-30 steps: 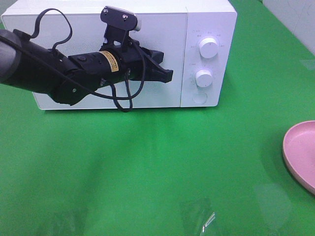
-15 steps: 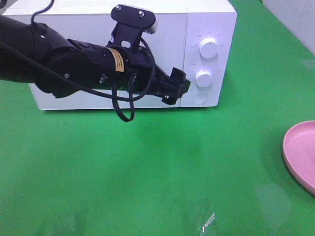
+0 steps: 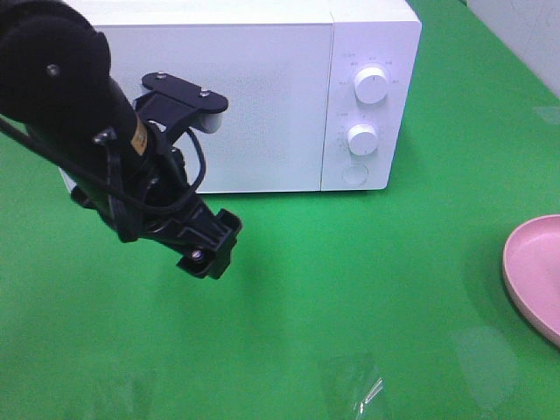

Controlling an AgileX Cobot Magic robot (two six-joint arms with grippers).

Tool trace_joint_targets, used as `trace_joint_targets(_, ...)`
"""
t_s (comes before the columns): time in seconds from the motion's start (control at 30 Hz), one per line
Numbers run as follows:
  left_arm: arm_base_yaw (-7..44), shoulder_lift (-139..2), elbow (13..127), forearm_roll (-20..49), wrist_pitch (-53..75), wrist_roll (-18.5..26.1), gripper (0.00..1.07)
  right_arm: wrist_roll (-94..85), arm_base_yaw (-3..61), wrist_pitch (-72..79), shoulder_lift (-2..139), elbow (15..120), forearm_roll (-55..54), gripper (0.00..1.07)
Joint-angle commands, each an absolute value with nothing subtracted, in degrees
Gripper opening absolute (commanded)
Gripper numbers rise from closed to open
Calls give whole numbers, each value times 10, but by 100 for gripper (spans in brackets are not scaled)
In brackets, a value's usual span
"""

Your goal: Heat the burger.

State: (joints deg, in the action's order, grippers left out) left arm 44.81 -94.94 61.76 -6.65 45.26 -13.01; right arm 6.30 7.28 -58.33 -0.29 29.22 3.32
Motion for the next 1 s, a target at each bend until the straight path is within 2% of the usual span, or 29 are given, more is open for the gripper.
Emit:
trace_joint_targets(0.03, 445, -914, 615, -57, 537, -132, 99, 68, 70, -575, -17, 292, 36, 66)
trace_joint_targets(0.13, 430, -898, 615, -57, 561, -132, 99, 68, 70, -575, -17, 292, 36, 66)
trace_joint_targets(0.17, 408, -883, 615, -57, 586, -132, 99, 68, 70, -575, -17, 292, 36, 66)
trace_joint_targets(0.2, 408, -883, 615, -57, 586, -132, 99, 68, 70, -575, -17, 292, 36, 66)
trace_joint_targets(0.23, 376, -868, 615, -57, 605, -130, 99, 68, 70, -575, -17, 292, 36, 66)
trace_joint_targets(0.27, 376, -868, 615, -57, 605, -130, 99, 68, 70, -575, -17, 292, 36, 66)
trace_joint_targets(0.33, 321, -841, 615, -56, 632, -120, 99, 68, 70, -575, -17, 292, 36, 66)
trace_joint_targets(0.37, 321, -841, 615, -56, 632, -120, 99, 68, 70, -575, -17, 292, 36, 66)
trace_joint_targets(0.4, 281, -825, 615, -51, 651, -103, 99, 68, 70, -575, -17, 292, 36, 66)
trace_joint_targets(0.43, 281, -825, 615, -51, 651, -103, 99, 68, 70, -575, -17, 292, 36, 66)
trace_joint_targets(0.47, 238, -808, 615, -44, 668, -84, 99, 68, 70, -575, -17, 292, 36, 66)
trace_joint_targets(0.5, 238, -808, 615, -44, 668, -84, 99, 68, 70, -575, -17, 292, 36, 66)
trace_joint_targets(0.53, 187, -790, 615, -34, 682, -64, 99, 68, 70, -575, -17, 292, 36, 66)
trace_joint_targets(0.57, 187, -790, 615, -34, 682, -64, 99, 68, 70, -575, -17, 292, 36, 66)
trace_joint_targets(0.6, 138, -768, 615, -30, 696, -42, 99, 68, 70, -575, -17, 292, 36, 66)
trace_joint_targets(0.67, 119, -759, 615, -30, 700, -32, 99, 68, 70, -575, -17, 292, 36, 66)
trace_joint_targets(0.7, 74, -739, 615, -30, 708, -13, 99, 68, 70, -575, -17, 292, 36, 66)
trace_joint_targets(0.73, 74, -739, 615, -30, 708, -13, 99, 68, 70, -575, -17, 292, 36, 66)
trace_joint_targets(0.77, 23, -716, 613, -26, 710, 6, 99, 68, 70, -575, -17, 292, 36, 66)
trace_joint_targets(0.8, 23, -716, 613, -26, 710, 6, 99, 68, 70, -575, -17, 292, 36, 66)
trace_joint_targets(0.83, -27, -690, 604, -13, 709, 25, 99, 68, 70, -575, -17, 292, 36, 66)
trace_joint_targets(0.87, -27, -690, 604, -13, 709, 25, 99, 68, 70, -575, -17, 292, 36, 66)
trace_joint_targets(0.9, -58, -662, 584, 3, 702, 33, 99, 68, 70, -575, -17, 292, 36, 66)
trace_joint_targets(1.0, -72, -610, 536, 16, 669, 33, 99, 68, 70, -575, -17, 292, 36, 66)
